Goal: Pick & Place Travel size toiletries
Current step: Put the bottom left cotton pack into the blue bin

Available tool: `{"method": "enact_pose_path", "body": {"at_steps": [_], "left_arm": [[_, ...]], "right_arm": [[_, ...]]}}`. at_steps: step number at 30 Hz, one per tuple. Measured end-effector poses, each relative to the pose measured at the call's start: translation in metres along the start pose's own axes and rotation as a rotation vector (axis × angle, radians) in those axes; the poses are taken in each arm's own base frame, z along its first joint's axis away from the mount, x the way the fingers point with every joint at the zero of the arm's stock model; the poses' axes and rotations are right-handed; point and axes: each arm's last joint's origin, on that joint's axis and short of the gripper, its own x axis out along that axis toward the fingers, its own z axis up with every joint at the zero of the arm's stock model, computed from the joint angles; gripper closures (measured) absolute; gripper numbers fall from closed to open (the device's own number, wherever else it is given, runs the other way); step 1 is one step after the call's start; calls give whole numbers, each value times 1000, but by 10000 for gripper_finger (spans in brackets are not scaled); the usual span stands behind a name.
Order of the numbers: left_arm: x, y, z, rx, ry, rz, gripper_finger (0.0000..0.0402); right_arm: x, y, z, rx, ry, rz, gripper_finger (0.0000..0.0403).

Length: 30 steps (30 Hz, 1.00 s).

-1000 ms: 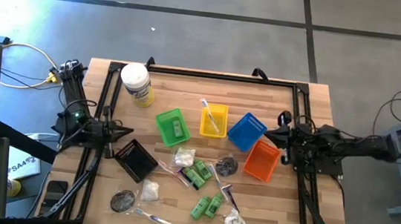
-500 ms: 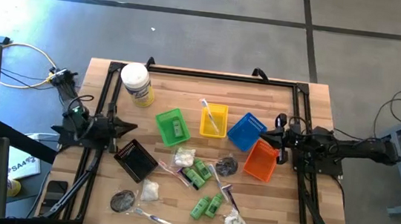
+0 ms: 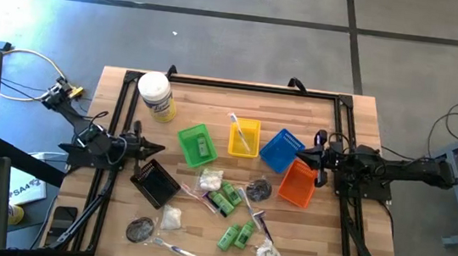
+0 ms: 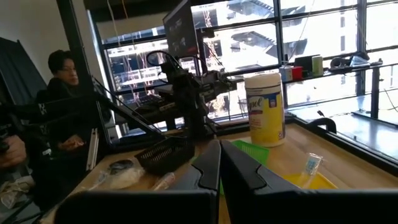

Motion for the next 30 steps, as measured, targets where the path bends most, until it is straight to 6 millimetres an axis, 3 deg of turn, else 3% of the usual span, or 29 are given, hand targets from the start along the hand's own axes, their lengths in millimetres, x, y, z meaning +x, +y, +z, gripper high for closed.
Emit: {"method": "enact_pose_path", "body": {"at_steps": [10, 16, 23, 26, 30], "left_arm": [[4, 2, 5, -23, -57, -42, 402], [3, 1, 19, -100, -123, -85, 402], [13, -9, 69, -30, -96, -74, 402], [28, -23, 91, 16, -35, -52, 402], [54, -48, 106, 76, 117, -49, 401]], "right_arm": [[0, 0, -1, -16, 4, 0, 400], [0, 0, -4, 6, 38, 2, 400], [0, 0, -4, 8, 40, 0, 400], [1, 0, -5, 8, 47, 17, 400], [0, 0, -5, 8, 47, 27, 400]]}}
